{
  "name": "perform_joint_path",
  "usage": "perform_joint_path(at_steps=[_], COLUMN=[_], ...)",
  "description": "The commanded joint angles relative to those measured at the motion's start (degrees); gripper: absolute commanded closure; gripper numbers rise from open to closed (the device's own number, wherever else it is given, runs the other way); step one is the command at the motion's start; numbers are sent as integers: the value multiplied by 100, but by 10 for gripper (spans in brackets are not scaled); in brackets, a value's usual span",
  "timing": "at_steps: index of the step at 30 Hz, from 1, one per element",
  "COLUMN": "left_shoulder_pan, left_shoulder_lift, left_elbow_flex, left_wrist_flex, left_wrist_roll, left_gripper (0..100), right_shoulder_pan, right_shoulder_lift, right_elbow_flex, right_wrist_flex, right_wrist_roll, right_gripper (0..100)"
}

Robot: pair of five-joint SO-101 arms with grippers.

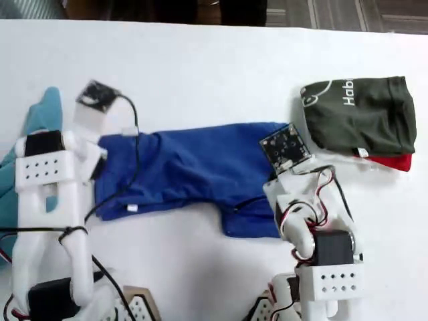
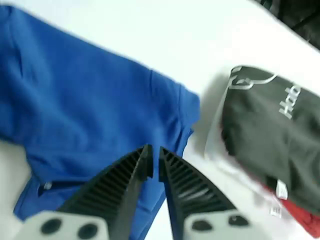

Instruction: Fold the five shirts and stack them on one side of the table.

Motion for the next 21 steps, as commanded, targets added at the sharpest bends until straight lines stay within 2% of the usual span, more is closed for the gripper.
perform_joint_path(at_steps=[1,5,9,15,21], left_shoulder_pan=[255,642,774,774,774], left_shoulder_lift=[-18,862,2277,3938,4774], left_elbow_flex=[-312,-453,-1270,-2862,-3776], left_wrist_flex=[-422,-967,-1134,-730,-185], left_wrist_roll=[149,545,1011,1310,1310], left_gripper=[971,973,973,973,973], right_shoulder_pan=[40,31,22,-145,-312], right_shoulder_lift=[716,2088,3538,5525,6949], right_elbow_flex=[-264,-484,-1521,-3095,-3947], right_wrist_flex=[-620,-1297,-1402,-1402,-1402], right_wrist_roll=[-79,-97,-624,-1213,-1310], right_gripper=[978,978,978,978,978])
